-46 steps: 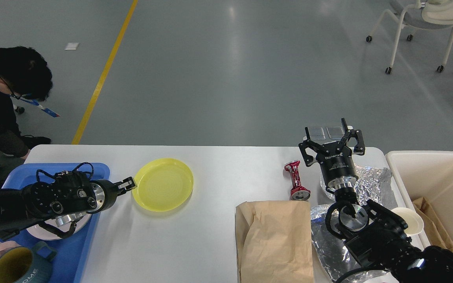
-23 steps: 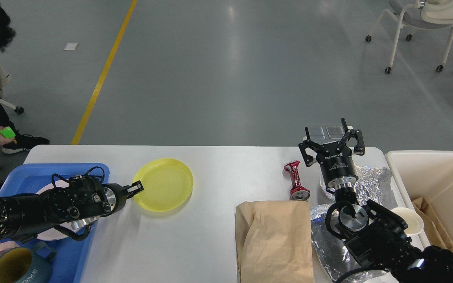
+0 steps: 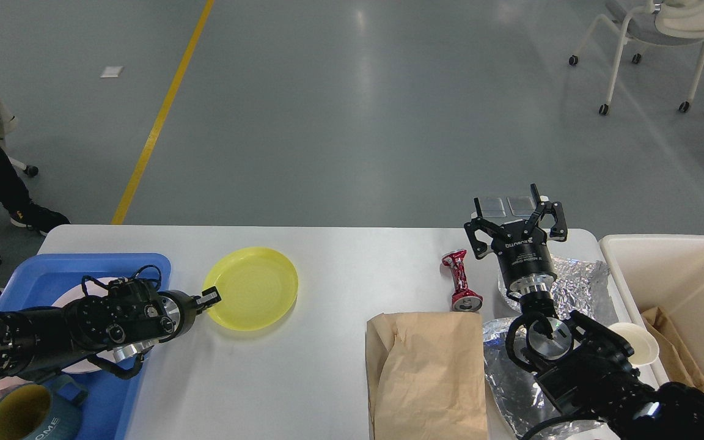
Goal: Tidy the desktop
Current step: 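Reach the left gripper to the yellow plate edge and grasp it, then lift the yellow plate and lay it on the pink plate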
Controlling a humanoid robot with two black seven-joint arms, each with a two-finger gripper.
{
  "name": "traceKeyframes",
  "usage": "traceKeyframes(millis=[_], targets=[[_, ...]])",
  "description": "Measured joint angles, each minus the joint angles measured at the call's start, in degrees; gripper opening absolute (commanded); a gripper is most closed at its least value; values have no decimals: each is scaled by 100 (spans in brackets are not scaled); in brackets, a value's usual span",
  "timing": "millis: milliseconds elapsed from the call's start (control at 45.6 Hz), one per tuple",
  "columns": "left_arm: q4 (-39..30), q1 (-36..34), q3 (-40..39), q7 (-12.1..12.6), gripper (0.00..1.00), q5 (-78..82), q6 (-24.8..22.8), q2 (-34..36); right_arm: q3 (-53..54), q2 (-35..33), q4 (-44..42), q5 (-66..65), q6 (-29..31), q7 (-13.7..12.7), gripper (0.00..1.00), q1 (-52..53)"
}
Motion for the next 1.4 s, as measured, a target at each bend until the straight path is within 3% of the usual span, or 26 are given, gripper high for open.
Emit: traceKeyframes(millis=[197, 592, 943, 1031, 1141, 1272, 1404], targets=[[0, 3, -6, 1, 1, 5, 0, -19, 0, 1, 0, 0, 0, 0, 100, 0], [-394, -59, -97, -64, 0, 15, -177, 153, 0, -3, 0, 0, -1, 0, 100, 0], [-2526, -918, -168, -60, 0, 68, -323, 1903, 0, -1, 9, 0, -1, 0, 100, 0], [-2990, -1257, -174, -54, 0, 233, -677, 2570, 0, 0, 9, 0, -1, 0, 100, 0], [-3317, -1853, -251, -71, 0, 506, -1604, 3643, 0, -2, 5, -1, -1, 0, 100, 0], [-2763, -2061, -289, -417, 0, 1320, -2412, 4340, 0, -2, 3, 0, -1, 0, 100, 0], [-1392, -1748, -240, -1243, 0, 2152, -2755, 4376, 0, -3, 3, 0, -1, 0, 100, 0]])
